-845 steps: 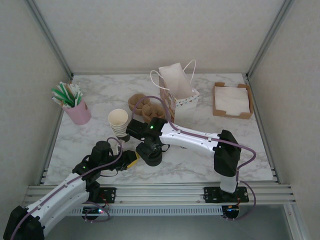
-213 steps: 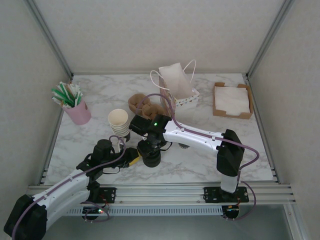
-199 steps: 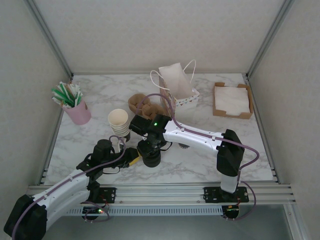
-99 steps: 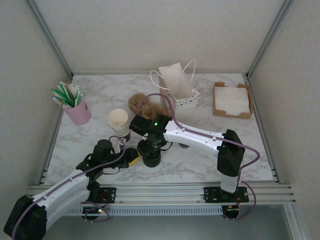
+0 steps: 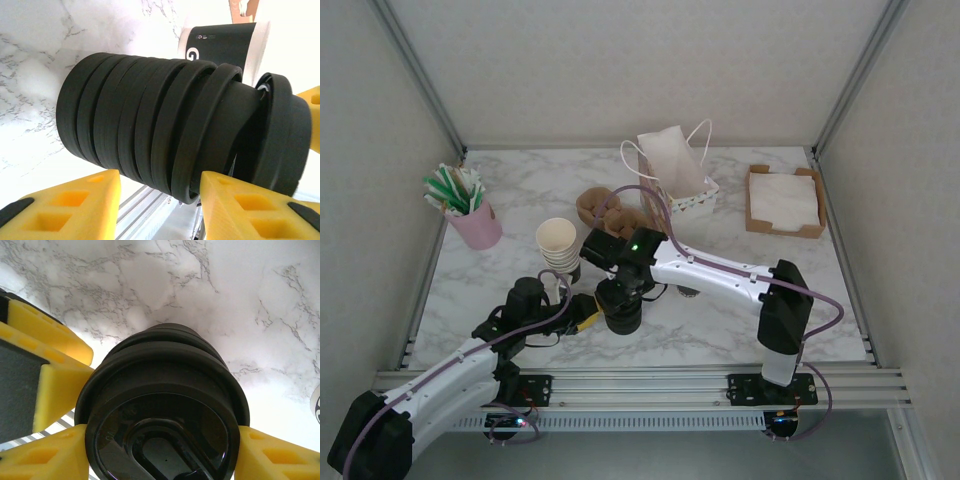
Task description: Pack the takeout coffee
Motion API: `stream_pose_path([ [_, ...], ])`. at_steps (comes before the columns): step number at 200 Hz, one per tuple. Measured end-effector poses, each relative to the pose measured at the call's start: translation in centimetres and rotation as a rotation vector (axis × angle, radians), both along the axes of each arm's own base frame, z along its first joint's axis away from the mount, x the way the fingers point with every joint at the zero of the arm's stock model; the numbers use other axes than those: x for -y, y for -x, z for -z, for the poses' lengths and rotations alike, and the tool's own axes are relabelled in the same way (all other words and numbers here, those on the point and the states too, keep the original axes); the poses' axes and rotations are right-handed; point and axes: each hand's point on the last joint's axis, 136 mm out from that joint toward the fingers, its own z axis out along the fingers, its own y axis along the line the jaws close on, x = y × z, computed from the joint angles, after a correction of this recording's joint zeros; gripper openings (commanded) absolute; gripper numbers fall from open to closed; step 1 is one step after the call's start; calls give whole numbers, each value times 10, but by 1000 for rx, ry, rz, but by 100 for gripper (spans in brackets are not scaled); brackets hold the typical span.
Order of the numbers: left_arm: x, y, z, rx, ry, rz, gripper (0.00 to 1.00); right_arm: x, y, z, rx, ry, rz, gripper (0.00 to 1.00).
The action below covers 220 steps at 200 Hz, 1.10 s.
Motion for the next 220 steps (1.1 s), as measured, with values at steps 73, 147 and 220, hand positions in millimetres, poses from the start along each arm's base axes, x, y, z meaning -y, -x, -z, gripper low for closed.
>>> stream_pose_path([
  [73, -1, -1, -8, 10, -7, -5, 63, 3, -1, -15, 21, -25, 6, 65],
  [147, -8, -17, -79, 155, -36, -57, 100, 40, -12, -53, 82, -86, 79, 66],
  [220, 18, -22, -101, 186, -172, -2, 100, 125, -37, -57, 103, -63, 269, 67],
])
